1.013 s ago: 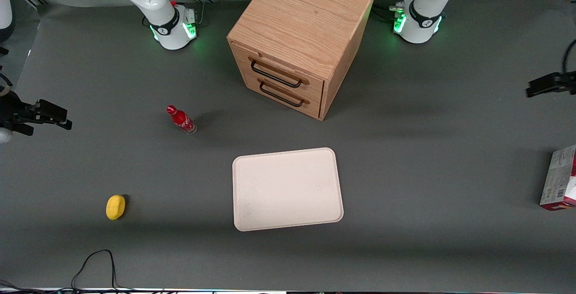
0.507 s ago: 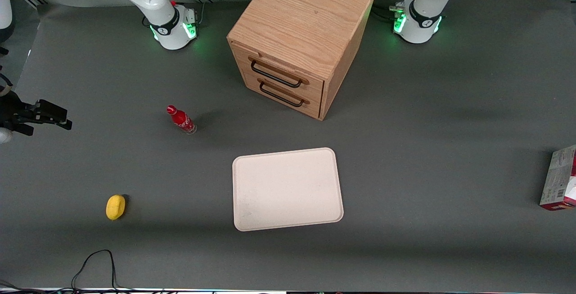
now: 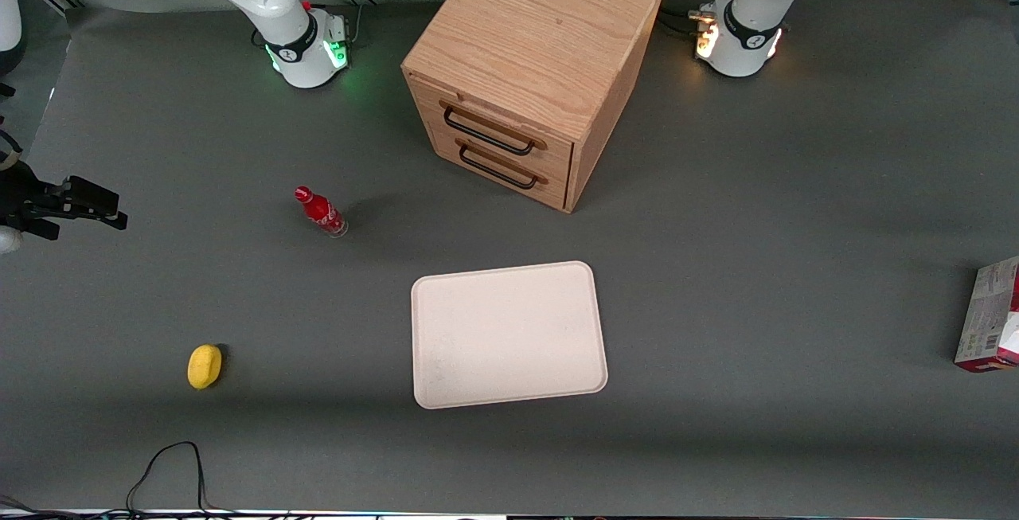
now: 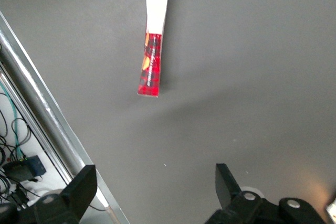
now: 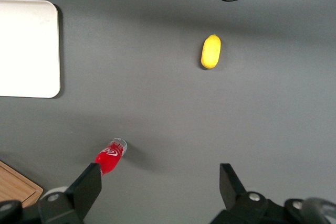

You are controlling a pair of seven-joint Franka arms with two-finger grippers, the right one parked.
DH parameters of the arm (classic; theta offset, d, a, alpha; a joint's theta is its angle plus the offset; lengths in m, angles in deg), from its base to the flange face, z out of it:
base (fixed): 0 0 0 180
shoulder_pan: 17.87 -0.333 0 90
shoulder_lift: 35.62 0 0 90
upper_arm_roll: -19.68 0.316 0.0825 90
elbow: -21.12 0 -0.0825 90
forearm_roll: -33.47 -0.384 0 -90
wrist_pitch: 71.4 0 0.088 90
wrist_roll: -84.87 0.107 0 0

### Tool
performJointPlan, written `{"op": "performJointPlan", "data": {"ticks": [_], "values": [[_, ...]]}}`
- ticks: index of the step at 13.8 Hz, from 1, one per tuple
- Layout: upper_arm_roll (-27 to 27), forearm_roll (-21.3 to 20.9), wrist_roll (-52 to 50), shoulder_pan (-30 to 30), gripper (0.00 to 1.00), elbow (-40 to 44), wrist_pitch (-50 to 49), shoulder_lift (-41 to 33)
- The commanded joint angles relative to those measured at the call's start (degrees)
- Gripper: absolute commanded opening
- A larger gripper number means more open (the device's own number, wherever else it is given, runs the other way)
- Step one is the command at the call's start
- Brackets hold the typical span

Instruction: Place red cookie box on tray

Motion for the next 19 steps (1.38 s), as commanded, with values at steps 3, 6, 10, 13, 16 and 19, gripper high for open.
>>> {"op": "performJointPlan", "data": {"ticks": [3,6,10,13,16,19], "values": [[-0.2,-0.8,1.1,1.1,1.00,-9.5,14.6,2.0],[-0.6,-0.9,1.4,1.5,1.00,-11.5,23.1,7.8],[-0.5,-0.8,2.9,3.3,1.00,-11.4,34.2,15.4],[-0.5,-0.5,3.2,4.2,1.00,-11.4,38.2,18.4],[-0.5,-0.4,3.2,4.0,1.00,-11.4,38.6,18.9],[-0.5,-0.4,3.2,3.4,1.00,-11.5,38.3,19.1]]}}
